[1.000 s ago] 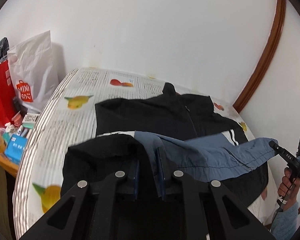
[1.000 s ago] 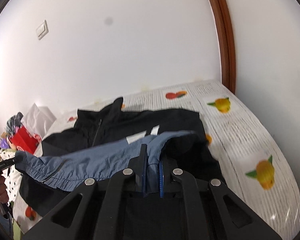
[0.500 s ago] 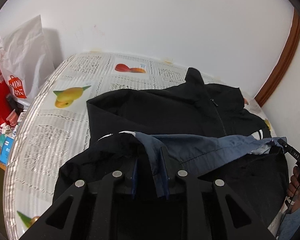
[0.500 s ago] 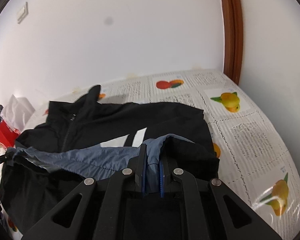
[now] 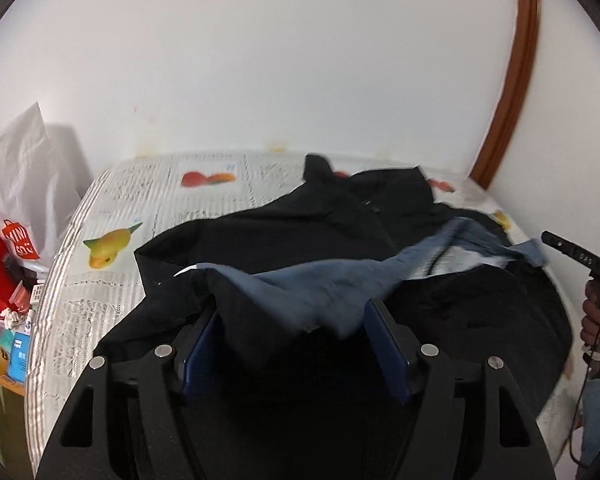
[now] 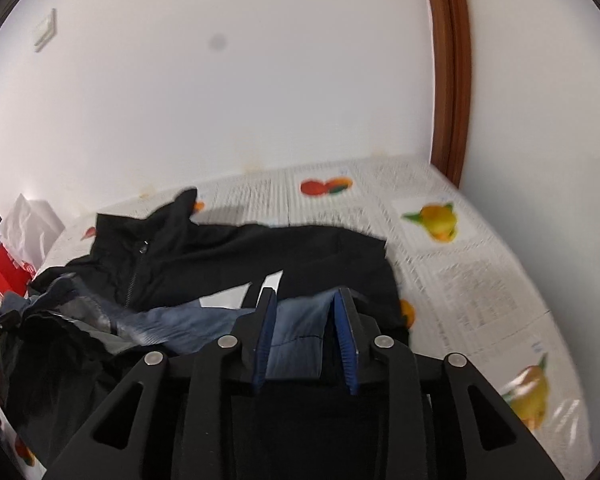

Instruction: Fold large clothes

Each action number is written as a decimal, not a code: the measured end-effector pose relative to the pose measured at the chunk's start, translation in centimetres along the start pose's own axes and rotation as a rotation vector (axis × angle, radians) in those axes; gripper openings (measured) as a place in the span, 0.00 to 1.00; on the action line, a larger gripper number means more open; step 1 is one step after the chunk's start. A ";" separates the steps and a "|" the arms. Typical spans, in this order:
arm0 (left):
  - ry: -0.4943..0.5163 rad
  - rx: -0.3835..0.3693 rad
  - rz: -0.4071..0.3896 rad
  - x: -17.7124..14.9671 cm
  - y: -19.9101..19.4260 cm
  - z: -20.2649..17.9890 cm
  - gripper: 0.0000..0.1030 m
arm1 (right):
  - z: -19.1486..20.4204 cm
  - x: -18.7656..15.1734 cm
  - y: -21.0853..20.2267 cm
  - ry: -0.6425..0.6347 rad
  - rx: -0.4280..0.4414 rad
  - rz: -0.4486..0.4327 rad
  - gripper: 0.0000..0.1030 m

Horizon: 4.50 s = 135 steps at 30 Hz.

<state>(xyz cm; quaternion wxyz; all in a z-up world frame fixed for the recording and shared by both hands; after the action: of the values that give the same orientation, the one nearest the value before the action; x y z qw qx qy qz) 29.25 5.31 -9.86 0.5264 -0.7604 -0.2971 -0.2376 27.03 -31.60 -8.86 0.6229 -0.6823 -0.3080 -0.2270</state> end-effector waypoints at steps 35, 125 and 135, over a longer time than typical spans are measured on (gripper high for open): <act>0.027 0.315 0.053 2.0 11.9 1.6 0.74 | 0.4 1.0 15.7 -0.145 0.023 0.230 0.41; 0.017 0.286 0.069 2.3 13.7 0.2 0.83 | -2.5 1.5 15.1 -0.068 0.058 0.130 0.44; 0.010 0.276 0.058 2.4 13.5 0.3 0.85 | -1.6 2.1 11.4 -0.044 0.018 0.029 0.46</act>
<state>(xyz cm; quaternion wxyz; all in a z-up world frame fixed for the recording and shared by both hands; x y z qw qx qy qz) 40.49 2.47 -17.22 0.6340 -0.6879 -0.3021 -0.1831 36.65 -33.25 -15.36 0.6253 -0.6859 -0.3137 -0.2002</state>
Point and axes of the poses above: each gripper's, at about its wrist camera, not at the fingertips, and y roughly the way its jaws point, z to its left, x to its top, the point moved 2 cm from there along y, roughly the way its jaws point, and after that the axes turned 14 degrees about -y, right-handed, at the moved point
